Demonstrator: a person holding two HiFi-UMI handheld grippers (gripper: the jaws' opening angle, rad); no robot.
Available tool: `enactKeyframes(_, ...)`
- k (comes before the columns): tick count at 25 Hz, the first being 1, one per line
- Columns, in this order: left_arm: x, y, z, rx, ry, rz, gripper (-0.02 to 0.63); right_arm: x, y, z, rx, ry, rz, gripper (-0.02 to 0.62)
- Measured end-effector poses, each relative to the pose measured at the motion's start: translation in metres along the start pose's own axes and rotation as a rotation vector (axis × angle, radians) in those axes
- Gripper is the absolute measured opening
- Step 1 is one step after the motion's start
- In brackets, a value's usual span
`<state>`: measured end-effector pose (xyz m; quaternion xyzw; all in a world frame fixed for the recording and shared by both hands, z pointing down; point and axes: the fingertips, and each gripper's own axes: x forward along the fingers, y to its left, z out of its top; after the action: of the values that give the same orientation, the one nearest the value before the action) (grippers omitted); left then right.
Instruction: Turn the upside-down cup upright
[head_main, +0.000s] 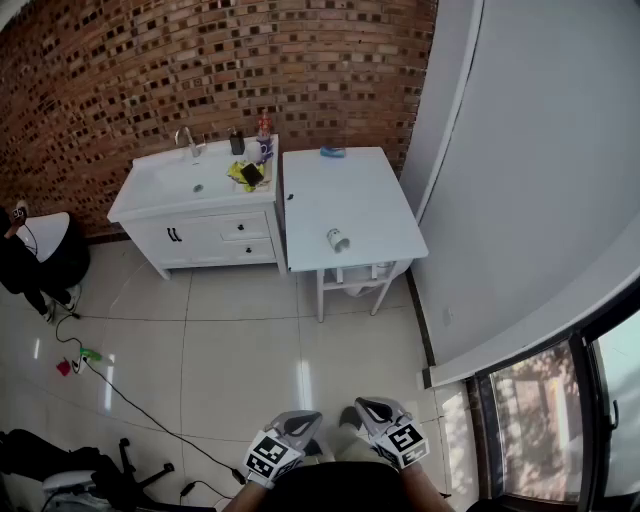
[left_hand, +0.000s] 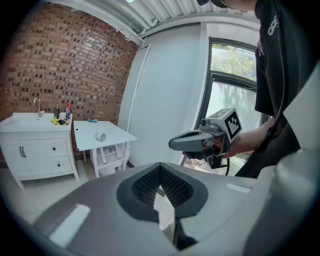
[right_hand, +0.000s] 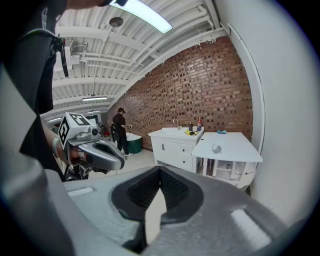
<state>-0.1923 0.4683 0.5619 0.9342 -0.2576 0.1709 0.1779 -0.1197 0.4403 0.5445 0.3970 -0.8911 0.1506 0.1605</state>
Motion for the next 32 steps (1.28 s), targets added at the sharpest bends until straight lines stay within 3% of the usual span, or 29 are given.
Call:
enactKeyframes(13,0.098,0.019,0.059,0.046,0.016,0.021,0.014,-0.004,-0.138,0.007,0.081,-0.074,-0.025,-0.008)
enactKeyframes(21,0.132,0.011,0.069,0.039,0.032,0.031,0.014,-0.022,-0.184,-0.002,0.108,-0.068,-0.031,-0.008)
enactKeyframes(32,0.149,0.018,0.067,0.014,0.051,0.031,0.014,-0.027,-0.213,-0.011,0.142,-0.062,-0.067,-0.008)
